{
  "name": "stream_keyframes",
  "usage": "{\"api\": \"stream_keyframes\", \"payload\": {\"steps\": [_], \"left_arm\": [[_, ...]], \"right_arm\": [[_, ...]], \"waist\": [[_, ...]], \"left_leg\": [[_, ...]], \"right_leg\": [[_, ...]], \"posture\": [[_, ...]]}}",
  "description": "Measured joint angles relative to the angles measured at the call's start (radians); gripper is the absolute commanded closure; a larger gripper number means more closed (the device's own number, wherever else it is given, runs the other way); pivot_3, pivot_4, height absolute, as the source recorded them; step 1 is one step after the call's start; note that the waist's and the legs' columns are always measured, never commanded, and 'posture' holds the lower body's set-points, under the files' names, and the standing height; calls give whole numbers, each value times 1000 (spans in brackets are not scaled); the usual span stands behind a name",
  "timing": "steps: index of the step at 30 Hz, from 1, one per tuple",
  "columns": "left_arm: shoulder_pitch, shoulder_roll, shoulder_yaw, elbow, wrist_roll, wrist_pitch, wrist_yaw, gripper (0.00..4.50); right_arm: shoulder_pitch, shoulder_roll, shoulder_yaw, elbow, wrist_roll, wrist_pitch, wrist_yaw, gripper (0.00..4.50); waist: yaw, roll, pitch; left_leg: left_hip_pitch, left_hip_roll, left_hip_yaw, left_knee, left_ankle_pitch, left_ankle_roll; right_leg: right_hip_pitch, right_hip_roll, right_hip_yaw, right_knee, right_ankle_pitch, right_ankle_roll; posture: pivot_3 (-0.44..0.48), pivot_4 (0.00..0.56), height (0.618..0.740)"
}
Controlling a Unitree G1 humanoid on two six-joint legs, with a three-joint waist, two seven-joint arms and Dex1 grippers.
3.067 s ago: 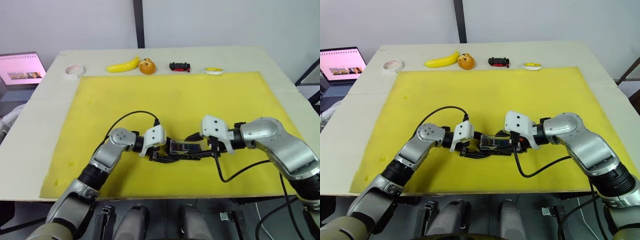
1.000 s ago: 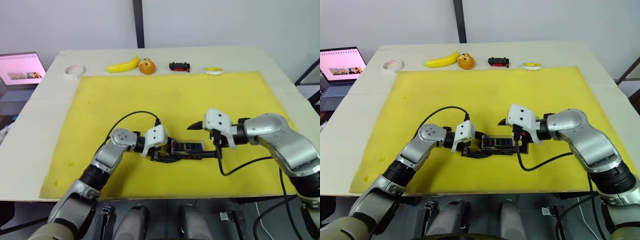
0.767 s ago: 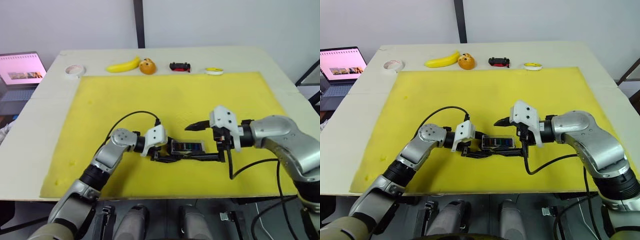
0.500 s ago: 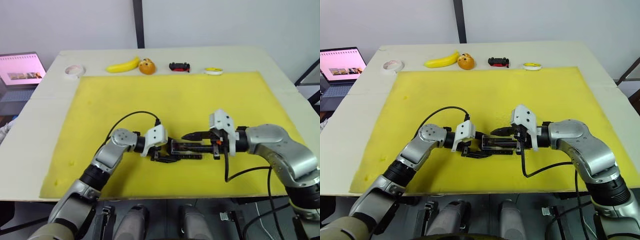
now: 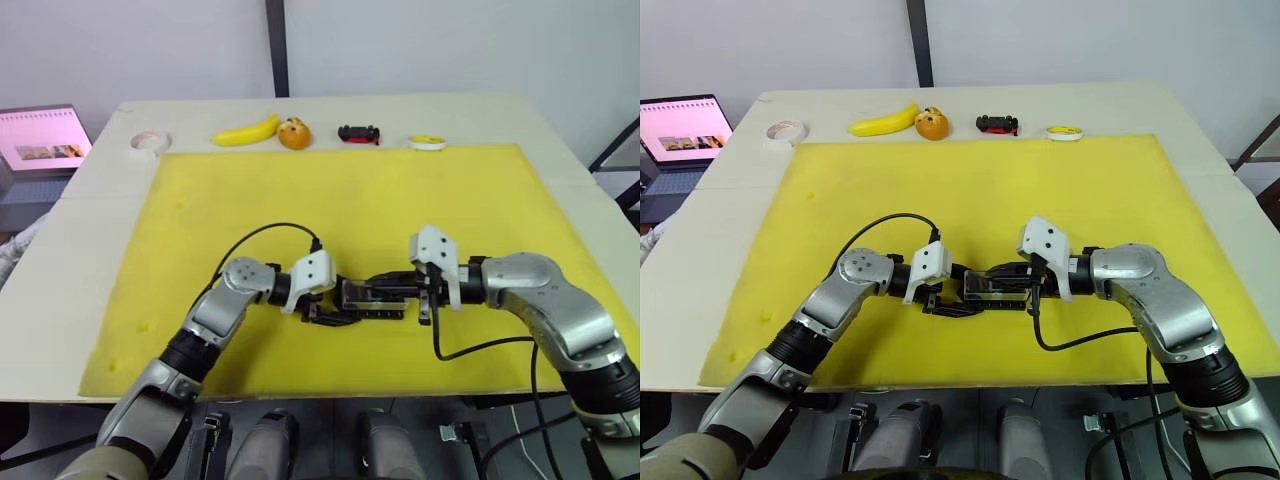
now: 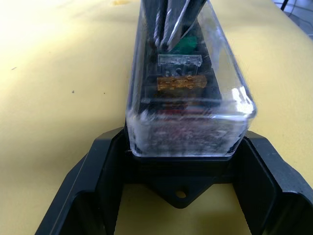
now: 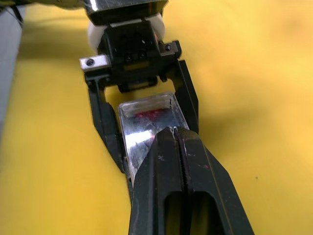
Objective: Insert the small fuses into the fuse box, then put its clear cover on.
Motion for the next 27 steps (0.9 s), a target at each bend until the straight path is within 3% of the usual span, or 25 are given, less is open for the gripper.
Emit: {"api": "stream_keyframes", "payload": {"steps": [7,18,21,25,27], "left_arm": [[0,-3,-16,8,19,0,6,1939],[0,-5,-20,13,20,-2,8,1939],[5,-6,-18,7,19,-5,9,1939],[17,-2,-12,-6,19,-10,10,1939],[23,-2,-9,-7,19,-11,10,1939]], "right_arm": [[5,-20,24,-17,-1,45,-16,4461],[37,-9,6,-36,10,47,-60,4461],[78,-3,-53,-65,43,48,-70,4461],[137,-91,-189,-124,97,86,-58,4461],[173,-152,-282,-161,130,99,-31,3926]], "waist": [[0,-2,-6],[1,-2,-10],[2,-2,-10],[2,-1,-9],[2,-1,-9]], "left_leg": [[17,1,-2,-4,-4,7],[17,1,-3,-4,-4,7],[16,0,-2,-4,-4,7],[14,0,-2,-4,-4,7],[14,0,-2,-4,-4,7]], "right_leg": [[20,1,-2,-8,0,0],[20,1,-2,-8,0,0],[19,0,-2,-8,0,0],[17,0,-2,-8,0,0],[17,0,-2,-8,0,0]], "posture": [[0,150,740],[0,150,740],[0,150,740],[0,150,740],[0,150,740]]}}
